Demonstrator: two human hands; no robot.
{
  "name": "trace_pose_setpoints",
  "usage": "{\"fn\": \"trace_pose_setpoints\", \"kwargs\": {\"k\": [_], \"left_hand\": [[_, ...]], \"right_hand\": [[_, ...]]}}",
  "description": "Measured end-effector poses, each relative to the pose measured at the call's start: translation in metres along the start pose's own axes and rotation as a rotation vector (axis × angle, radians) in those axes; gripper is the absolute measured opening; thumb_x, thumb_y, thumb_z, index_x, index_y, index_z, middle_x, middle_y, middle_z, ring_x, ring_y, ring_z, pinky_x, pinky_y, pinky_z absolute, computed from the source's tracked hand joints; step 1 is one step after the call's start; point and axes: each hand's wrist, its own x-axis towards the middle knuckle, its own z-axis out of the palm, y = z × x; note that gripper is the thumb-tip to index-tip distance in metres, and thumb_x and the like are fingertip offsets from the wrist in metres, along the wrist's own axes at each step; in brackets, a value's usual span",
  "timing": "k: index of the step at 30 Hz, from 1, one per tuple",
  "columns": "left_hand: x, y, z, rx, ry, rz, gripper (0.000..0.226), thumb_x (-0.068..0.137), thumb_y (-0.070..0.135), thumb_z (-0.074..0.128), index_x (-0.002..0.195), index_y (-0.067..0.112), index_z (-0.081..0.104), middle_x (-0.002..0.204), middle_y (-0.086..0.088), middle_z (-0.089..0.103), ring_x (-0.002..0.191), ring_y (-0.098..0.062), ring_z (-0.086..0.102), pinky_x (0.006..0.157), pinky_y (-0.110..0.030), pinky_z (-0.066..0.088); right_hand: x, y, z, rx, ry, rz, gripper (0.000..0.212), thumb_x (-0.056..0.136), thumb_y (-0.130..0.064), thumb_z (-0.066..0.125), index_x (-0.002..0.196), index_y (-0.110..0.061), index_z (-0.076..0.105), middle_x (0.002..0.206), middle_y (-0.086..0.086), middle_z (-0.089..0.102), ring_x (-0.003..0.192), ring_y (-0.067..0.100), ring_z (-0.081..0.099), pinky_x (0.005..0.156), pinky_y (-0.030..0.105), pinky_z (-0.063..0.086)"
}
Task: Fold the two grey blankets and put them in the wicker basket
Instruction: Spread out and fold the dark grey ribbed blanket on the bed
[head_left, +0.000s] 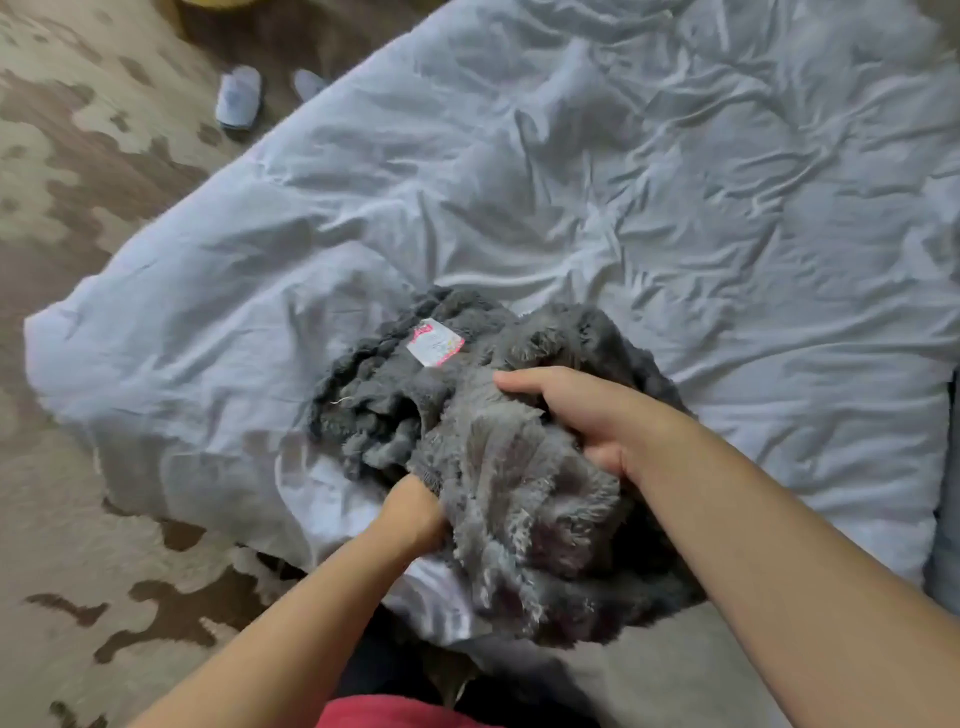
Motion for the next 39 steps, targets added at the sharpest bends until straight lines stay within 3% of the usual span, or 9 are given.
{"fn": "trace_pose_setpoints", "kwargs": {"k": [6,11,15,20,26,29,33,36,39], "left_hand": [[-0.035,0.009,-0.070,-0.248,0.580,0.228,0.030,0.088,0.029,0.057,0.118,0.029,0.056,0.111,0.015,0.056,0.092,0.004,0.054,0.082,-0.017,0.041],[-0.058,0.058,-0.035,0.071,0.330,0.357,0.105,0.061,0.076,0.059,0.146,0.032,0.018,0.149,-0.007,0.023,0.140,-0.018,0.021,0.113,-0.028,0.024],[-0.036,0.073,-0.012,0.333,0.334,0.199,0.109,0.067,0.070,0.064,0.148,0.029,0.004,0.149,-0.009,0.014,0.139,-0.031,0.020,0.110,-0.046,0.032],[-0.008,0.079,-0.011,0.274,0.352,0.064,0.097,0.074,0.062,0.064,0.147,0.027,0.010,0.138,-0.009,0.035,0.125,-0.031,0.042,0.096,-0.045,0.045],[-0.001,0.099,0.000,0.689,0.611,0.253,0.085,0.079,0.057,0.048,0.146,0.044,-0.004,0.158,-0.007,-0.012,0.145,-0.036,0.000,0.113,-0.058,0.013],[-0.002,0.104,0.009,0.706,0.293,0.191,0.083,0.076,0.078,0.038,0.147,0.039,0.019,0.159,-0.013,-0.010,0.146,-0.037,0.000,0.112,-0.062,0.015],[-0.008,0.110,0.011,0.757,0.077,0.087,0.124,0.038,0.100,0.036,0.143,0.036,0.024,0.157,-0.019,-0.012,0.144,-0.043,-0.004,0.111,-0.065,0.008],[-0.006,0.102,-0.002,0.754,0.056,0.057,0.094,0.054,0.085,0.054,0.133,0.034,0.041,0.148,-0.018,0.021,0.141,-0.040,0.013,0.107,-0.064,0.017],[-0.001,0.078,-0.015,0.511,0.299,0.162,0.021,0.069,0.048,0.063,0.081,0.030,0.062,0.079,0.002,0.050,0.098,-0.028,0.054,0.073,-0.033,0.045]], "right_hand": [[0.059,-0.062,0.031,-0.210,0.118,0.072,0.045,0.095,-0.031,0.048,0.069,-0.005,0.074,0.072,0.009,0.072,0.063,0.023,0.070,0.059,0.032,0.056],[0.064,-0.077,0.043,-0.371,0.116,0.069,0.032,0.098,-0.033,0.044,0.094,-0.005,0.058,0.074,0.012,0.065,0.068,0.026,0.062,0.076,0.036,0.054],[0.029,-0.079,0.036,-0.415,0.144,-0.150,0.033,0.098,-0.033,0.046,0.074,-0.011,0.053,0.051,0.004,0.053,0.044,0.016,0.050,0.041,0.018,0.041],[-0.038,-0.035,-0.057,-0.346,0.271,-0.883,0.035,0.073,0.005,0.049,0.091,-0.022,0.063,0.087,-0.001,0.067,0.076,0.009,0.060,0.063,0.018,0.046],[-0.017,0.082,-0.151,-1.368,0.430,-0.488,0.088,0.070,-0.034,0.079,0.145,-0.029,0.033,0.158,0.007,0.008,0.145,0.027,0.011,0.116,0.039,0.022],[0.004,0.090,-0.156,-1.135,0.563,-0.727,0.027,0.079,-0.005,0.060,0.104,-0.016,0.061,0.138,0.009,0.040,0.126,0.029,0.041,0.094,0.032,0.040],[0.010,0.074,-0.136,-0.887,0.559,-1.050,0.027,0.061,0.012,0.043,0.069,-0.014,0.043,0.067,-0.002,0.044,0.066,0.018,0.040,0.054,0.023,0.025],[0.008,0.044,-0.107,-0.755,0.512,-1.242,0.028,0.054,0.009,0.036,0.065,-0.016,0.037,0.058,-0.008,0.031,0.059,0.010,0.025,0.052,0.024,0.021],[0.019,0.005,-0.072,-0.784,0.490,-1.353,0.028,0.055,0.004,0.035,0.069,-0.021,0.037,0.061,-0.010,0.032,0.060,0.014,0.029,0.054,0.029,0.021]]}}
